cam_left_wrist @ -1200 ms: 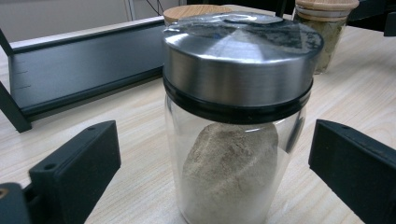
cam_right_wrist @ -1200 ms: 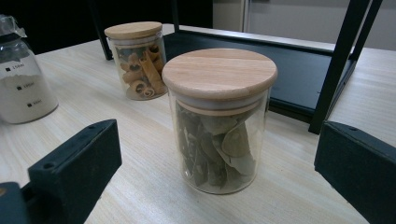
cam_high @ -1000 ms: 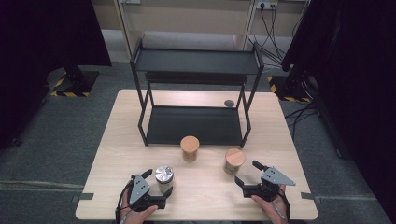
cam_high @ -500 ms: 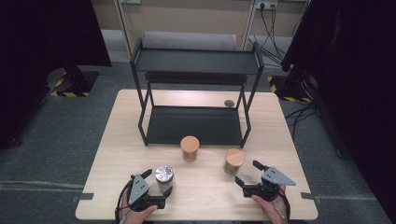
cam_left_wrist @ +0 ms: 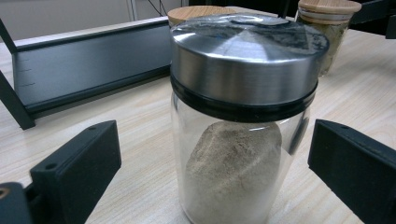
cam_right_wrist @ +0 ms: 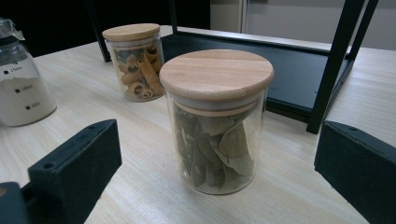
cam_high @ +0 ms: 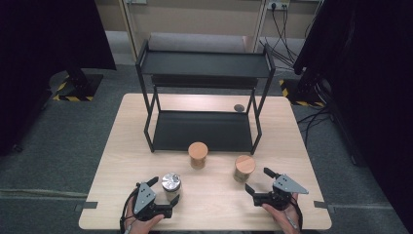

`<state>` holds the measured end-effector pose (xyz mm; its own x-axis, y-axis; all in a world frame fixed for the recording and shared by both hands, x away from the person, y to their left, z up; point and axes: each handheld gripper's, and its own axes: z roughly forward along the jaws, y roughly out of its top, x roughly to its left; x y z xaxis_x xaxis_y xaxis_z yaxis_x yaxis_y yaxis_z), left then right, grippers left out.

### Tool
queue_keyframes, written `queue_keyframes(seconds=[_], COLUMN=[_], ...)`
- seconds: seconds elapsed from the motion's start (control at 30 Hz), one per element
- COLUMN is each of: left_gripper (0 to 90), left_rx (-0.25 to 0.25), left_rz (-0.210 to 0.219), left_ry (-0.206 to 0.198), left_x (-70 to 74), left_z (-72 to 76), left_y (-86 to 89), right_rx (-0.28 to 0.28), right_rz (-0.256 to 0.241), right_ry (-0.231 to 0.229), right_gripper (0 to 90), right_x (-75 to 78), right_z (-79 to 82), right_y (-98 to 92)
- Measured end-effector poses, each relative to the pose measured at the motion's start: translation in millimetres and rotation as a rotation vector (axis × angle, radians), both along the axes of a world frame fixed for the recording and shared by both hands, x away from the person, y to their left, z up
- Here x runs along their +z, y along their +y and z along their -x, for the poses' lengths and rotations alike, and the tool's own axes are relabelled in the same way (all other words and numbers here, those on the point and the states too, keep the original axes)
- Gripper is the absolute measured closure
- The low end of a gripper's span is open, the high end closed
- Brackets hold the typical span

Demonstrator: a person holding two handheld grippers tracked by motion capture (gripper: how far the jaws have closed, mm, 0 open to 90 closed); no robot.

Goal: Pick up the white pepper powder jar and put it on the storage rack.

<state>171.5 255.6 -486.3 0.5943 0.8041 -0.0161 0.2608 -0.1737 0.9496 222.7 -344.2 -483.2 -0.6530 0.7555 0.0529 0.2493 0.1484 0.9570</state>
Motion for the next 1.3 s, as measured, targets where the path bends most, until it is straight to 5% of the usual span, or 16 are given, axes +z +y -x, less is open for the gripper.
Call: queue_keyframes(seconds=[1.3], left_gripper=[3.9], left_rx=[-0.017], left_rz=[0.036], left_ry=[0.004], left_x=[-2.5], left_z=[-4.3], left_y=[-3.2], right_rx=[-0.006], right_rz=[0.004], right_ry=[-0.002], right_gripper=[1.0], right_x=[0.1], right_z=[0.9], right_y=[1.1])
